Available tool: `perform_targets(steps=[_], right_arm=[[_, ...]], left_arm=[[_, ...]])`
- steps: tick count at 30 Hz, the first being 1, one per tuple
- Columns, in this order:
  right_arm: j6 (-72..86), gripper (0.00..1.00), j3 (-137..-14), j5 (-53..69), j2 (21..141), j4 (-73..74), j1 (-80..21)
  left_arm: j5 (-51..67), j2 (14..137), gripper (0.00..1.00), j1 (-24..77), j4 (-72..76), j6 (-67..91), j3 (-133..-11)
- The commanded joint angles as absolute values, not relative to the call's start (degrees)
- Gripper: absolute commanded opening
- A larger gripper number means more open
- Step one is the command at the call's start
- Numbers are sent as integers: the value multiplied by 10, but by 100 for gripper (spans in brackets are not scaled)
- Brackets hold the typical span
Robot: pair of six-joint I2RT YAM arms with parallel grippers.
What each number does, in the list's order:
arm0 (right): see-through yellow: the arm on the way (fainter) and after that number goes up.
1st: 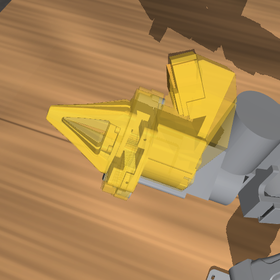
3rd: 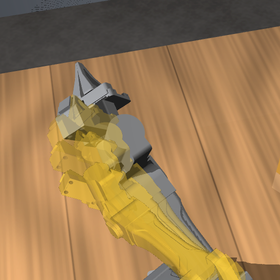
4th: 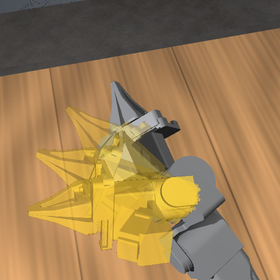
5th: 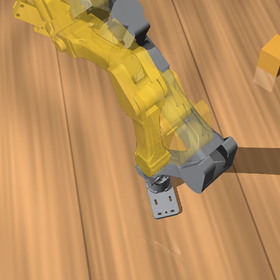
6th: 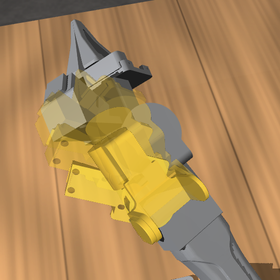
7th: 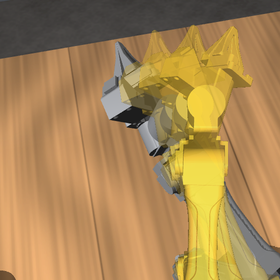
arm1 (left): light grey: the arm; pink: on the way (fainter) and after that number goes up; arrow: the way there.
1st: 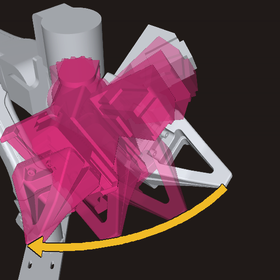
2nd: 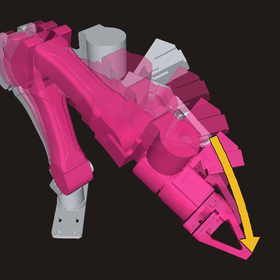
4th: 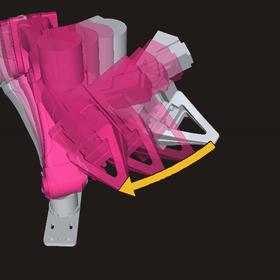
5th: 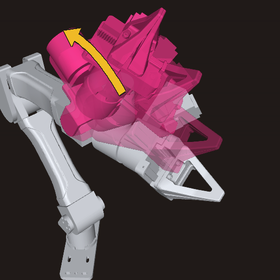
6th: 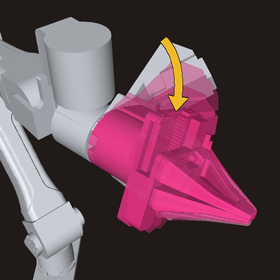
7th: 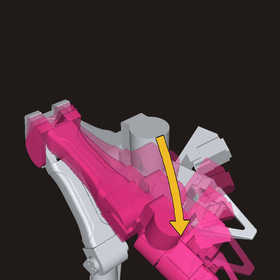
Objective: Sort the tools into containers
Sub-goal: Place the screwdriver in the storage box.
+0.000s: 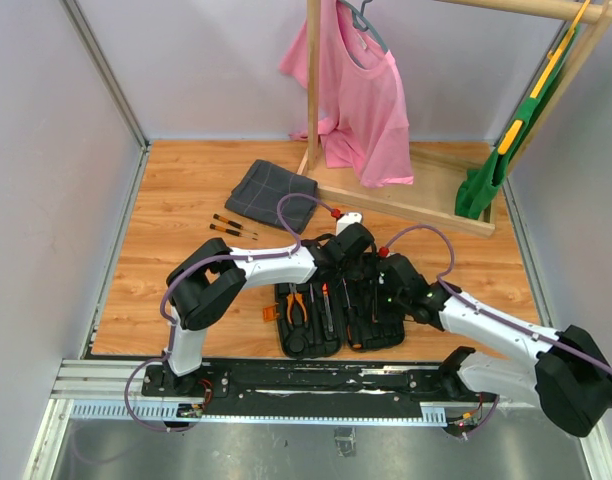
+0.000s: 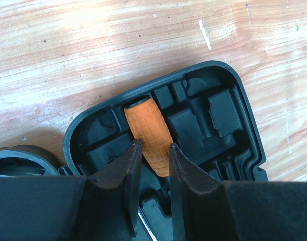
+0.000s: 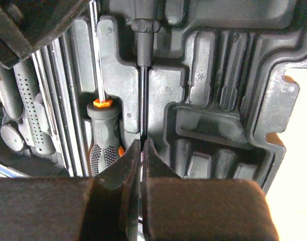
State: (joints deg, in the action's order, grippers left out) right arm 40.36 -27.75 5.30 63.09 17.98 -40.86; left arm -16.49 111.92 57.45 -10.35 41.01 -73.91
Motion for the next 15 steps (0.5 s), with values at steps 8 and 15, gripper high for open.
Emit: perform_targets(steps=[8, 15], right_arm=[[431, 1, -249, -91, 717, 299, -437], [424, 3, -267, -81, 612, 288, -460]], left_arm=[[-161, 1150, 27, 575, -115, 407, -712], [-159, 1135, 27, 575, -105, 394, -705]])
